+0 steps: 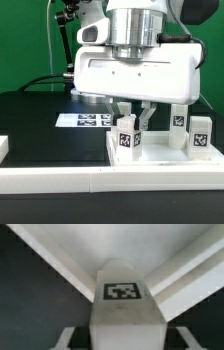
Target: Assemble square table
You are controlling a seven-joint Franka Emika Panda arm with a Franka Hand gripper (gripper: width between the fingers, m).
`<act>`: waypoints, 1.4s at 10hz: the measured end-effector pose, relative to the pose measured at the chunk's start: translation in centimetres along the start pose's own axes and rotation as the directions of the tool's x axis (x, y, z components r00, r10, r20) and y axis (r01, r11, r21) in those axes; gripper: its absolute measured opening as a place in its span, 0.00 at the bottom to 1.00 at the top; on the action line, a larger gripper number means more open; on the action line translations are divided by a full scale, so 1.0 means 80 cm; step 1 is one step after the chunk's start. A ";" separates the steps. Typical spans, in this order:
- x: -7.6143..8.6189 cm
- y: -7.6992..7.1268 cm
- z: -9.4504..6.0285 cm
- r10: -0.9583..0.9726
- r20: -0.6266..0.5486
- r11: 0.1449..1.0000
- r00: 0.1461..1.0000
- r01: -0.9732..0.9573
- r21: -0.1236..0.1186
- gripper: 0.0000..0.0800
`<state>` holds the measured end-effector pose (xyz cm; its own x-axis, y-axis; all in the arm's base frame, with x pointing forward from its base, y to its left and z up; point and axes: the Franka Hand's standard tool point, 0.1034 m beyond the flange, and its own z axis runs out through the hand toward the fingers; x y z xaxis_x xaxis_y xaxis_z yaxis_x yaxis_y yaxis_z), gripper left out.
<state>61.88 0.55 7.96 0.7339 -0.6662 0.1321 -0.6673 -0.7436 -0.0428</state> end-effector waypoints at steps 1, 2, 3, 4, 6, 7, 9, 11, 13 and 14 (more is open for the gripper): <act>0.000 0.001 0.000 0.098 0.001 0.995 0.995 -0.098 0.000 0.36; -0.001 0.003 0.000 0.242 0.003 0.970 0.970 -0.242 0.001 0.36; -0.001 0.003 0.000 0.339 0.000 0.941 0.941 -0.339 -0.001 0.36; -0.001 0.003 0.000 0.402 -0.001 0.916 0.916 -0.402 0.001 0.36; -0.001 0.004 0.000 0.567 -0.002 0.824 0.824 -0.567 0.000 0.36; -0.001 0.004 0.000 0.634 0.003 0.773 0.773 -0.634 0.001 0.36; -0.003 0.003 -0.001 0.780 0.004 0.625 0.625 -0.780 -0.004 0.36; -0.003 0.003 -0.002 0.879 0.005 0.478 0.478 -0.879 -0.004 0.36; -0.002 0.005 -0.001 0.928 0.003 0.373 0.373 -0.928 -0.003 0.36; 0.000 0.007 0.000 0.934 -0.002 0.357 0.357 -0.934 -0.003 0.37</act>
Offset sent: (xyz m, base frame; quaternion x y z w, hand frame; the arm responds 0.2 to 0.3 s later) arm -0.0103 0.0036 -0.0064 -0.0010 -0.0030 0.1990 0.9800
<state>61.48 0.16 7.95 -0.3611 -0.9325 0.0090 -0.9244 0.3566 -0.1357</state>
